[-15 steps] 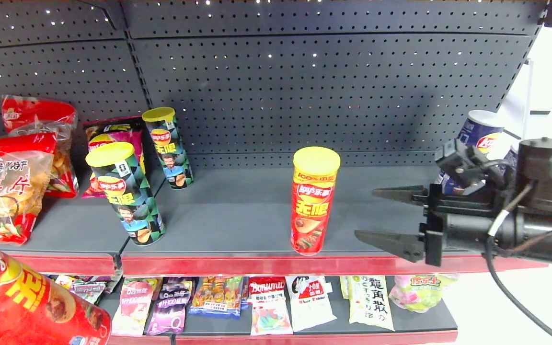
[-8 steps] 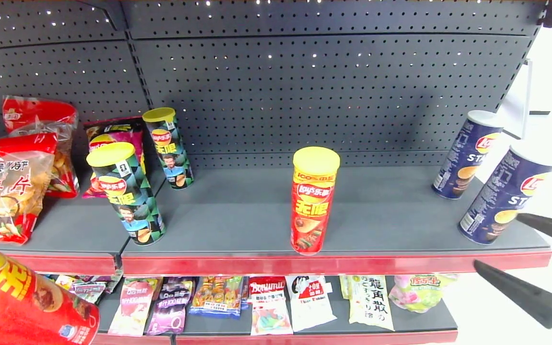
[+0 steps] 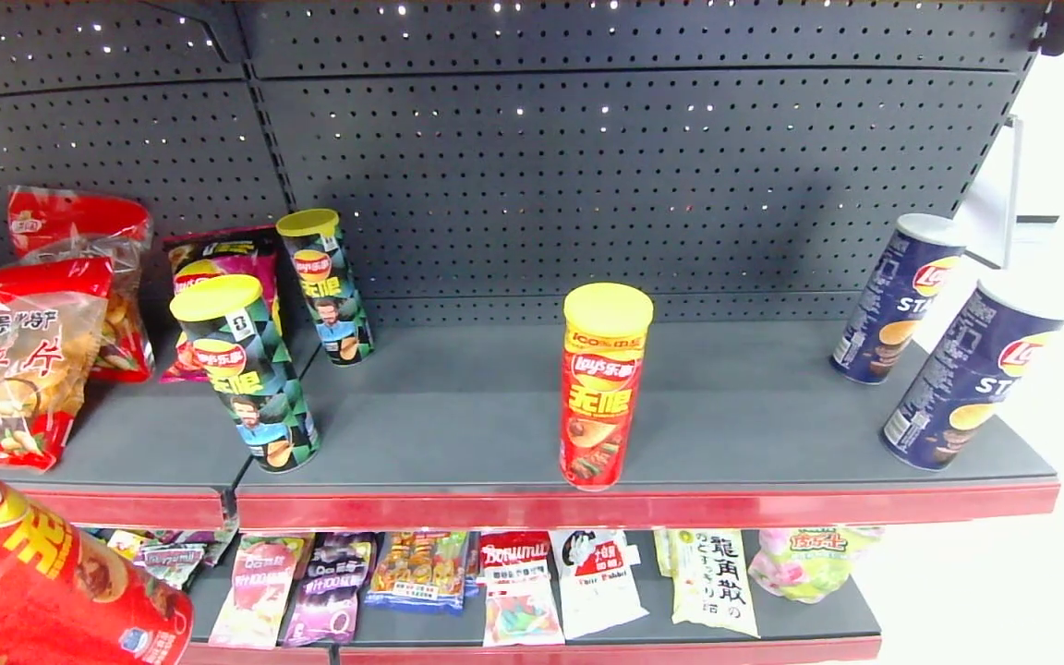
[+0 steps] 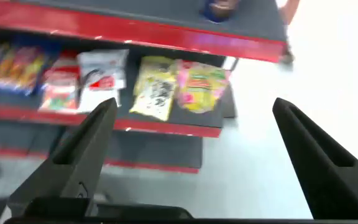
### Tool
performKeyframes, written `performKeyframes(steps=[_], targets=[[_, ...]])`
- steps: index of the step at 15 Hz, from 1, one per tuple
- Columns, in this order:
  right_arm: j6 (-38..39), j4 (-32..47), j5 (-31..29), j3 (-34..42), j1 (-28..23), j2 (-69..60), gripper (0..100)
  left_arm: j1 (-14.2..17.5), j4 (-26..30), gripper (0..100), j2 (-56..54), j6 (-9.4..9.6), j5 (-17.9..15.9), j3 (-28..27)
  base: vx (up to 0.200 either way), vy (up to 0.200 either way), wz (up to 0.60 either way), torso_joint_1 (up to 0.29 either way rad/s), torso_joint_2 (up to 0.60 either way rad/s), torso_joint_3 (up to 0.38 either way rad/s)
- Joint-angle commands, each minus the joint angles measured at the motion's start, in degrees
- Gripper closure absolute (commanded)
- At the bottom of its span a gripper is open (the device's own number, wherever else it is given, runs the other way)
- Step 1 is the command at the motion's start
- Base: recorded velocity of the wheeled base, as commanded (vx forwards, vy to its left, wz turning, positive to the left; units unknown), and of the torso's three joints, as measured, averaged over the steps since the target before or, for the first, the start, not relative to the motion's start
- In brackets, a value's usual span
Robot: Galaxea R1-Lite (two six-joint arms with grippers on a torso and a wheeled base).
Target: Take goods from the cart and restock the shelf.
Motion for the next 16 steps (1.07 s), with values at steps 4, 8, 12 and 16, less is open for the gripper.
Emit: performKeyframes(steps=[4,8,12,16], targets=[[-2.6,-20.8,0.6,19.8,-1.1,-4.2,0,-0.2,-0.1,100,0.4,0.12,-0.7,0.3,0.000,0.000,0.00,0.000,0.00,0.000],[-0.3,-25.0,19.5,21.9,-1.1,-3.6,0,-0.1,0.0,100,0.4,0.03,-0.7,0.3,0.000,0.000,0.00,0.000,0.00,0.000],[0.4,-25.0,10.3,21.8,-9.3,-5.3,0,-0.2,-0.1,100,0.4,-0.05,-0.6,0.3,0.000,0.000,0.00,0.000,0.00,0.000],[0.8,-25.3,11.2,22.2,-9.3,-9.9,0,-0.2,0.0,100,0.5,0.03,-0.7,0.3,0.000,0.000,0.00,0.000,0.00,0.000]])
